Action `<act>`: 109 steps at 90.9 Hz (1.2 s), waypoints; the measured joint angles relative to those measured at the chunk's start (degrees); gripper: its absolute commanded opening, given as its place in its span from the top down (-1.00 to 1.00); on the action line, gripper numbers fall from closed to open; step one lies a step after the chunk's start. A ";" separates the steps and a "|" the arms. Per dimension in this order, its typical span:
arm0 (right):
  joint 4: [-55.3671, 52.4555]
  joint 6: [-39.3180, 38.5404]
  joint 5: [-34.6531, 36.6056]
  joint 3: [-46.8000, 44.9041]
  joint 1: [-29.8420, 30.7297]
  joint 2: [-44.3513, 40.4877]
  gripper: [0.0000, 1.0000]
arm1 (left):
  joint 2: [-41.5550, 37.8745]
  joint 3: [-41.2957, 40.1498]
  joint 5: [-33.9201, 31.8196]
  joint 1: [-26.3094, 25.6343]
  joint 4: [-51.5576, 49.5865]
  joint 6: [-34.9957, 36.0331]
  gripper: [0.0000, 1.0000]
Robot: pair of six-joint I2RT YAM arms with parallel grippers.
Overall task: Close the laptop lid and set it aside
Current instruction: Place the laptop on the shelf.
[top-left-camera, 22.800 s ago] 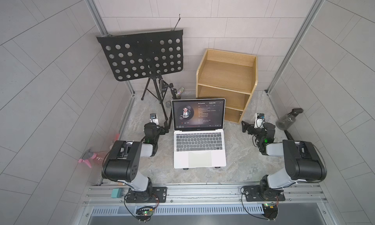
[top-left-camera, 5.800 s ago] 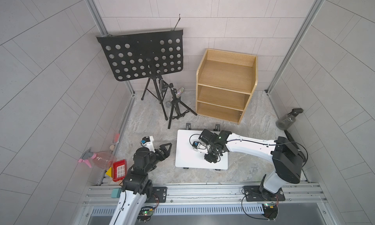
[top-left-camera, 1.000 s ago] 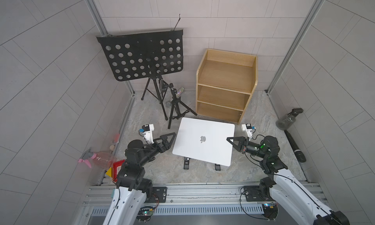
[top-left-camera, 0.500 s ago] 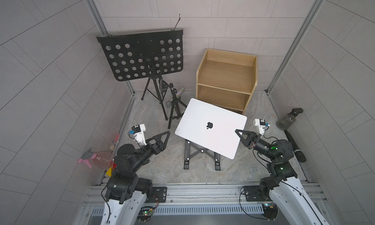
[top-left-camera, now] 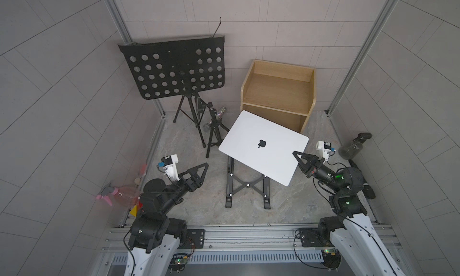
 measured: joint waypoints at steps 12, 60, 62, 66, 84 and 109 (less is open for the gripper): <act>2.01 2.08 -2.64 4.35 -2.27 4.94 1.00 | -0.37 -0.28 0.04 0.00 -0.37 0.15 -1.00; 16.28 11.08 -15.06 14.56 -12.13 20.02 1.00 | -0.24 -4.52 5.14 0.00 3.58 -3.13 -1.00; 16.70 11.19 -15.52 14.93 -12.46 20.33 1.00 | -0.20 -4.52 5.40 0.00 3.98 -3.28 -1.00; 17.51 11.52 -16.37 15.58 -13.00 20.87 1.00 | -0.11 -4.52 5.99 0.00 4.68 -3.56 -1.00; 21.49 13.53 -21.20 17.90 -13.97 24.81 1.00 | 1.40 -4.61 7.78 0.00 6.51 -4.09 -1.00; 23.89 14.88 -22.86 18.53 -15.61 26.56 1.00 | 1.49 -4.96 8.68 0.00 7.26 -4.11 -1.00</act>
